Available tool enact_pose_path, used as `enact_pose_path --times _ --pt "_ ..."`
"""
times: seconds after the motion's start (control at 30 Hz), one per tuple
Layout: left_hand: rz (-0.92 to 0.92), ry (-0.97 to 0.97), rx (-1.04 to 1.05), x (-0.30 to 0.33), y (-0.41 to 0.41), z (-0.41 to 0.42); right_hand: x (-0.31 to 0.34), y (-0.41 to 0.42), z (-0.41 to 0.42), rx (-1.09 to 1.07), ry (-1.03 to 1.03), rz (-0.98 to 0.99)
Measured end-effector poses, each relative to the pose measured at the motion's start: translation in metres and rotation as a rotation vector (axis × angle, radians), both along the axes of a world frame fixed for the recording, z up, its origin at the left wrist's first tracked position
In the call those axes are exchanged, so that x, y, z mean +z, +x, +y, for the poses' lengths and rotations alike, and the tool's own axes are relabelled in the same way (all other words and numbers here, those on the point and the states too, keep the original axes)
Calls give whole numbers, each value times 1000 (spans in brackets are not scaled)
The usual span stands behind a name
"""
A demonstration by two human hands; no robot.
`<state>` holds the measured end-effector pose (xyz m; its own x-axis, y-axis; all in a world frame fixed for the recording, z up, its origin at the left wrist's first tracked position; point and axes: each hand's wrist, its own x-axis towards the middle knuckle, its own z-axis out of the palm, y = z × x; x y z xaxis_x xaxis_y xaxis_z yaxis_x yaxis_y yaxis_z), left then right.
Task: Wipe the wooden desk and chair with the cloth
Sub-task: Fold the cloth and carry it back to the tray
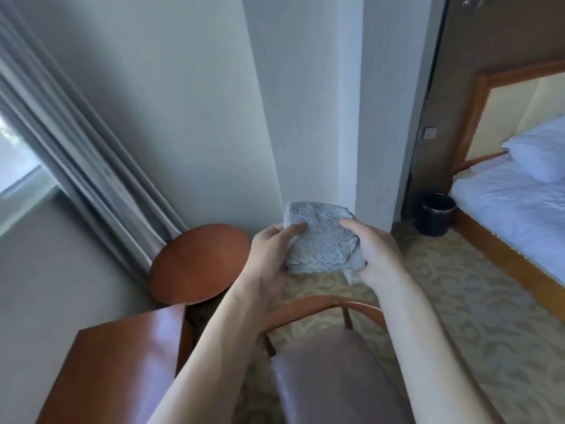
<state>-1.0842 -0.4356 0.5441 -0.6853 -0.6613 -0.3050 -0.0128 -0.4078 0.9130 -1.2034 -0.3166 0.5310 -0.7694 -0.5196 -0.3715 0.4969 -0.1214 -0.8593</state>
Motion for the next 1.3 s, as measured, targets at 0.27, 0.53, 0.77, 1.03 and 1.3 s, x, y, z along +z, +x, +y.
enact_pose_path --times 0.27,0.53,0.77,1.03,1.3 --pt "53 -104 355 58 140 20 71 100 -30 390 -145 117" --pt "112 -154 812 50 325 156 74 272 17 843 -234 157" --pt "61 -160 1309 73 478 302 89 454 94 1305 -254 83" --pt "33 -200 1848 90 572 489 104 615 217 1824 -304 76" --pt "129 -146 2180 67 592 615 85 679 332 2156 -230 -2"
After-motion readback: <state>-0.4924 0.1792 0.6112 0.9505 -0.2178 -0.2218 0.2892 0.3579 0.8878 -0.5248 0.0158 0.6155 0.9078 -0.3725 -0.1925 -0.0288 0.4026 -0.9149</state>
